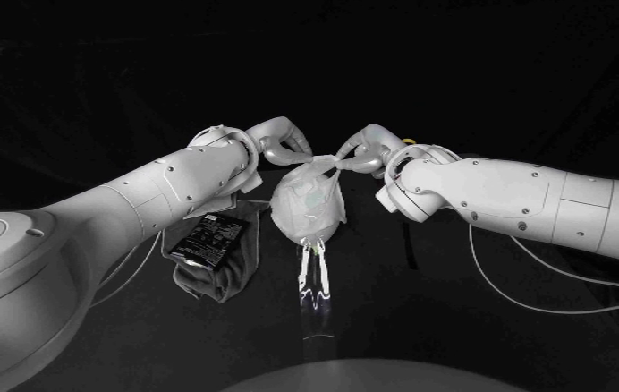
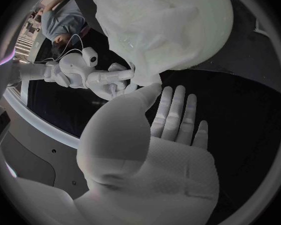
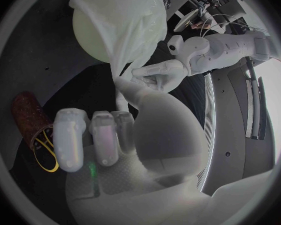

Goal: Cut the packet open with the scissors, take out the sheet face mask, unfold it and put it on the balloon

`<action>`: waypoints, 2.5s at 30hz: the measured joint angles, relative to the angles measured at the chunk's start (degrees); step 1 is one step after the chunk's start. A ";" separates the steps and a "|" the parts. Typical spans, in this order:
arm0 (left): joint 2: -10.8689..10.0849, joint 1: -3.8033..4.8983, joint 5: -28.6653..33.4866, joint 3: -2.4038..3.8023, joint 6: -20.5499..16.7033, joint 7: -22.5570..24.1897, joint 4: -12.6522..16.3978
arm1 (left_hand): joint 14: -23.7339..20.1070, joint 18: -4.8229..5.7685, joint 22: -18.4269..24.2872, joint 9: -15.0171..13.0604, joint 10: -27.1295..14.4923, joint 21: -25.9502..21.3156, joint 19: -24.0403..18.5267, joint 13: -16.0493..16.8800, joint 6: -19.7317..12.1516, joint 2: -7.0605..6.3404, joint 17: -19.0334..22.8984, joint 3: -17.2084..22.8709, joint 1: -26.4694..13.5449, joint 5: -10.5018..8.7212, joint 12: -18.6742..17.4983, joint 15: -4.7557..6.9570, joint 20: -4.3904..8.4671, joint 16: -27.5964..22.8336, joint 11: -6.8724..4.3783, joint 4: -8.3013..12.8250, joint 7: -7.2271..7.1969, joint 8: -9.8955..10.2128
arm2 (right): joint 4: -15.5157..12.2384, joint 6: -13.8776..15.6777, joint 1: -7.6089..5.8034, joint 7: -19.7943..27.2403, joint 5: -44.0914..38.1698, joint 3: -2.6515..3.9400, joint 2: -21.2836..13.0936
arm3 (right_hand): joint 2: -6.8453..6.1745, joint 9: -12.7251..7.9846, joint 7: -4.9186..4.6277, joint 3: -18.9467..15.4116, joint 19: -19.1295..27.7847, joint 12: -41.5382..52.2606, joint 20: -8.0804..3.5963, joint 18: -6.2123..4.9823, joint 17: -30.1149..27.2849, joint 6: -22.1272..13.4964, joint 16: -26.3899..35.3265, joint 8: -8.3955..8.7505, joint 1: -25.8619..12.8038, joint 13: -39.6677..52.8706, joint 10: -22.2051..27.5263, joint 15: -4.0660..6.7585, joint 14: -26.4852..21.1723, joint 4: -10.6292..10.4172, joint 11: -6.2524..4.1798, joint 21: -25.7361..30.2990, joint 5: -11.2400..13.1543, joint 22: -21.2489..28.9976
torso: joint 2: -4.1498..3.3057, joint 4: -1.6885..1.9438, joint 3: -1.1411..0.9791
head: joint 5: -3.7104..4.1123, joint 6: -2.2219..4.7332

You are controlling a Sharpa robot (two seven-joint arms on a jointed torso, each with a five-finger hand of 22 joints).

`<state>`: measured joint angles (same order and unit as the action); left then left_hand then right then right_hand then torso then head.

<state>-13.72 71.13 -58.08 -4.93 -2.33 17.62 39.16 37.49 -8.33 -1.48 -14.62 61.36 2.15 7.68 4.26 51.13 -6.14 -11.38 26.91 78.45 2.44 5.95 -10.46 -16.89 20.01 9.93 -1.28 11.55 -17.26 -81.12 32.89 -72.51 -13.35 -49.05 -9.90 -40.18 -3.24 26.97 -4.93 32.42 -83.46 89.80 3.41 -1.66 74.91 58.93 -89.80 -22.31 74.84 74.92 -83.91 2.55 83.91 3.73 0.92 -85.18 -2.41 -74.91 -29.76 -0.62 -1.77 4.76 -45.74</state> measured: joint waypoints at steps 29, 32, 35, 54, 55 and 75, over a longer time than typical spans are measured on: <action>0.26 0.01 21.11 0.01 17.01 -7.91 -1.83 | -4.79 1.73 0.24 1.92 -8.58 -0.48 -1.34 -0.62 -9.09 -1.30 1.48 -9.02 -1.86 0.00 -2.28 -2.70 -0.11 -6.14 3.55 -12.09 -0.49 5.21 | -2.56 4.14 0.00 2.14 0.75 0.02 -1.37 | -0.01 0.02 0.23 0.32 -0.12 -0.09 -0.14 0.00 0.04 0.02 0.11 -0.04 0.01 0.03 0.00 0.00 -0.01 -0.01 0.00 -0.31 -0.25 0.00 | 0.01 -0.06 0.02 | -0.09 0.04; 0.39 0.01 21.70 0.01 18.25 -8.43 -1.90 | -5.71 1.72 0.23 1.92 -9.09 -0.70 -1.34 -0.66 -9.38 -1.72 1.71 -9.29 -0.31 0.00 -2.29 -2.92 -0.11 -6.73 3.74 -11.17 -0.39 5.21 | -3.10 4.42 0.00 2.33 0.79 0.04 -1.66 | -0.01 0.05 0.24 0.32 -0.12 -0.11 -0.14 0.00 0.04 0.01 0.00 -0.03 0.01 0.02 0.00 0.00 -0.01 -0.01 0.00 -0.31 -0.24 0.01 | 0.01 -0.06 0.02 | -0.10 0.05; 0.50 0.02 22.12 0.02 19.12 -8.75 -1.98 | -6.16 1.73 0.23 1.91 -9.47 -0.70 -1.34 -0.70 -9.59 -1.36 1.80 -9.41 1.07 0.00 -2.34 -2.87 -0.11 -7.10 3.49 -10.54 -0.59 5.21 | -3.60 4.60 0.00 2.46 0.83 0.05 -1.94 | -0.01 0.06 0.24 0.32 -0.11 -0.12 -0.14 0.00 0.03 0.01 0.00 -0.01 0.01 0.00 0.00 -0.01 -0.01 -0.01 0.00 -0.30 -0.24 0.01 | 0.01 -0.06 0.02 | -0.14 0.07; 1.08 0.05 26.46 0.04 22.26 -8.97 -2.82 | -2.42 1.73 0.35 1.03 -1.70 -0.70 -2.15 -0.03 -8.34 3.16 0.55 -3.29 10.48 0.00 0.04 -1.43 -0.10 -6.54 -0.71 -5.55 -0.38 3.84 | -5.09 5.10 0.00 2.80 1.03 0.06 -2.99 | -0.01 0.04 0.09 0.31 -0.10 0.00 -0.13 0.00 0.01 0.10 0.05 0.12 0.01 0.03 0.00 -0.01 -0.01 -0.01 0.00 -0.28 -0.22 -0.03 | -0.02 -0.03 0.02 | -0.09 0.14; 1.08 0.05 26.78 0.04 22.27 -8.92 -2.89 | -2.04 1.73 0.35 0.95 -1.01 -0.74 -2.15 -0.03 -8.08 2.95 0.47 -2.71 11.20 0.00 0.21 -1.29 -0.10 -6.39 -0.86 -4.97 -0.38 3.71 | -5.12 5.12 0.00 2.81 1.04 0.06 -3.05 | -0.01 0.04 0.09 0.31 -0.10 0.00 -0.13 0.00 0.02 0.10 0.05 0.03 0.01 0.03 0.00 -0.01 -0.01 -0.01 0.00 -0.28 -0.22 -0.03 | -0.03 -0.03 0.02 | -0.07 0.12; 0.77 0.03 28.35 0.03 20.07 -7.67 -2.85 | 8.07 -1.40 -4.03 -0.28 10.93 6.08 18.51 1.61 -3.04 -1.97 -3.80 4.79 11.59 -0.05 4.08 2.07 -0.03 1.47 -2.41 2.60 -0.53 0.48 | -5.74 5.40 0.01 2.86 1.11 0.06 -3.78 | -0.02 0.08 0.12 0.30 -0.09 -0.11 -0.12 0.00 0.03 0.11 0.00 -0.03 0.01 -0.02 0.00 0.13 0.13 -0.01 0.00 -0.23 -0.21 0.01 | 0.00 -0.03 0.02 | -0.01 0.12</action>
<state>-12.95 71.16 -29.72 -4.90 17.75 9.95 36.32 45.56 -9.73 -5.52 -14.90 72.29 8.23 26.19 5.87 48.09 -8.11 -15.18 31.71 90.04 2.39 10.03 -8.39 -16.92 21.48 7.52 1.32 11.03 -16.78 -86.87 38.29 -72.50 -10.50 -47.94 -9.84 -43.96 -3.25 27.05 -4.81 32.72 -83.55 89.69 3.29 -1.66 74.94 59.03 -89.80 -22.35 74.85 74.90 -83.91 2.68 84.04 3.71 0.92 -85.41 -2.61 -74.91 -29.76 -0.64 -1.76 4.75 -45.62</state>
